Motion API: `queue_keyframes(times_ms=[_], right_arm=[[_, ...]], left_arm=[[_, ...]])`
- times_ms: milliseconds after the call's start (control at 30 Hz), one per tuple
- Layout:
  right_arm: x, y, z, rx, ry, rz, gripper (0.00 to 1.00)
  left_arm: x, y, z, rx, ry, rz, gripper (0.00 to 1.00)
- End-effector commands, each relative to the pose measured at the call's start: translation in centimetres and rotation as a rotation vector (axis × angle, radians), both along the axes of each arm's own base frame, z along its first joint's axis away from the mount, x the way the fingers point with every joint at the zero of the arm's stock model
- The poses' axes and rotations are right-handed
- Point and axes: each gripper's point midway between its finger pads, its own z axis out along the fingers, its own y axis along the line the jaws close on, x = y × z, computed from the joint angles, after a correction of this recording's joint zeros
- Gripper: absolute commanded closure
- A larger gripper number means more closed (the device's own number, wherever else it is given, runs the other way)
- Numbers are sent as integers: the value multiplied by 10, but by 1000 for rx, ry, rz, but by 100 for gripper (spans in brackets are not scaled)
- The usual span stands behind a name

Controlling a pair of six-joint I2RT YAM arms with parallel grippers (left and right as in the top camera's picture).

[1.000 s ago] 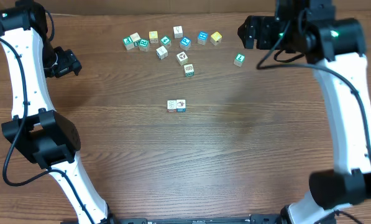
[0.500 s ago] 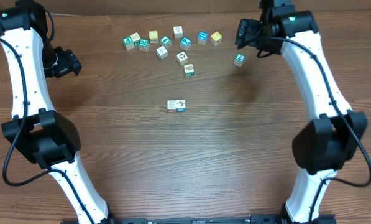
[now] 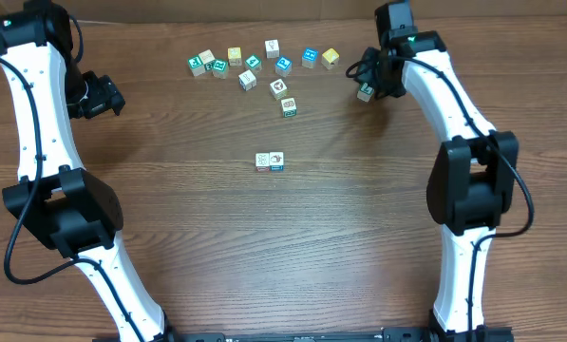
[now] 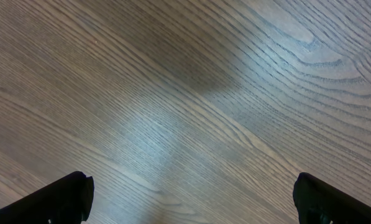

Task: Form a horizontal line
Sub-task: 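Lower the right gripper onto the green-lettered block and close it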

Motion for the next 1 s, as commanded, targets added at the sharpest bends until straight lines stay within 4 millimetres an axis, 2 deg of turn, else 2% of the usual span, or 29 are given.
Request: queue_keyframes(times_ms=[0, 133, 333, 667, 967], right_arm=[[6, 0, -10, -12, -3, -18, 45], [7, 0, -19, -8, 7, -33, 50], [7, 0, -20, -5, 5, -41, 53], [7, 6, -32, -3, -4, -29, 48], [2, 7, -38, -7, 15, -26, 59]], left_arm=[[-1, 0, 1, 9, 0, 11, 0], [-1, 1, 0, 9, 1, 13, 0], [-1, 0, 1, 10, 0, 11, 0], [4, 1, 1, 14, -17, 11, 1], [4, 1, 1, 14, -17, 11, 0]])
